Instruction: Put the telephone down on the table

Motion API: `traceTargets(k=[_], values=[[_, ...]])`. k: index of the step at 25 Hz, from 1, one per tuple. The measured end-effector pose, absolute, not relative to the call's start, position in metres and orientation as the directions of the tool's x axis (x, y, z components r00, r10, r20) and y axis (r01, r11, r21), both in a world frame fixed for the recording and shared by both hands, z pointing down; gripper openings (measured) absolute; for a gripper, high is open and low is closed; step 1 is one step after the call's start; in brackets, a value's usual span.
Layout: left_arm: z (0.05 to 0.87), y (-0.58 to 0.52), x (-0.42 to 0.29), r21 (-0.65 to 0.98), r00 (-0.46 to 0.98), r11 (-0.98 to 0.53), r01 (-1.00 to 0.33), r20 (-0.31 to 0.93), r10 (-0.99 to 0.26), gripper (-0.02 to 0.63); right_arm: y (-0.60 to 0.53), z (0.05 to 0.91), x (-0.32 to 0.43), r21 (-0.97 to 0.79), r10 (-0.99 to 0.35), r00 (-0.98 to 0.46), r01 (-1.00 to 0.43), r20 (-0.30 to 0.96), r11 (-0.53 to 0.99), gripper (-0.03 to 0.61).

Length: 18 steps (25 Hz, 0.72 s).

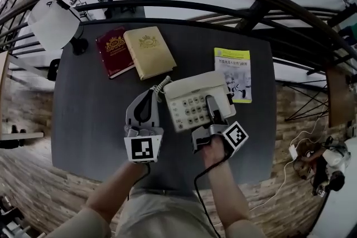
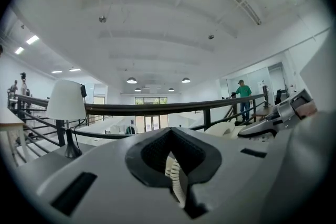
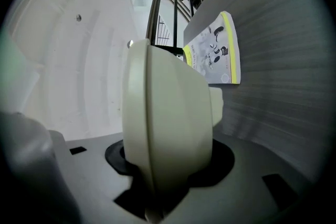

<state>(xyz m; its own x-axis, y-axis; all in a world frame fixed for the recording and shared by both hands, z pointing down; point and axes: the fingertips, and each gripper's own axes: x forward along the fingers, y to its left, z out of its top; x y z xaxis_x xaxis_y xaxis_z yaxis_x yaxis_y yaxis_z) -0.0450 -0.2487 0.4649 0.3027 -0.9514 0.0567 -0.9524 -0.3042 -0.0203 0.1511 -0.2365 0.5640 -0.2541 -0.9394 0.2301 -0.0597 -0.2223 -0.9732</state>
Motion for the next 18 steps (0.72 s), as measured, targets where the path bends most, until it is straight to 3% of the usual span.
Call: traceTargets(k=[18], values=[[0.568, -0.292, -0.033, -0.015, 0.324, -0.334, -0.942, 0.201, -0.924, 0.005, -0.282, 0.657, 0.142, -0.93, -0.903, -0.232, -0.025, 0.362, -0.366, 0.21]])
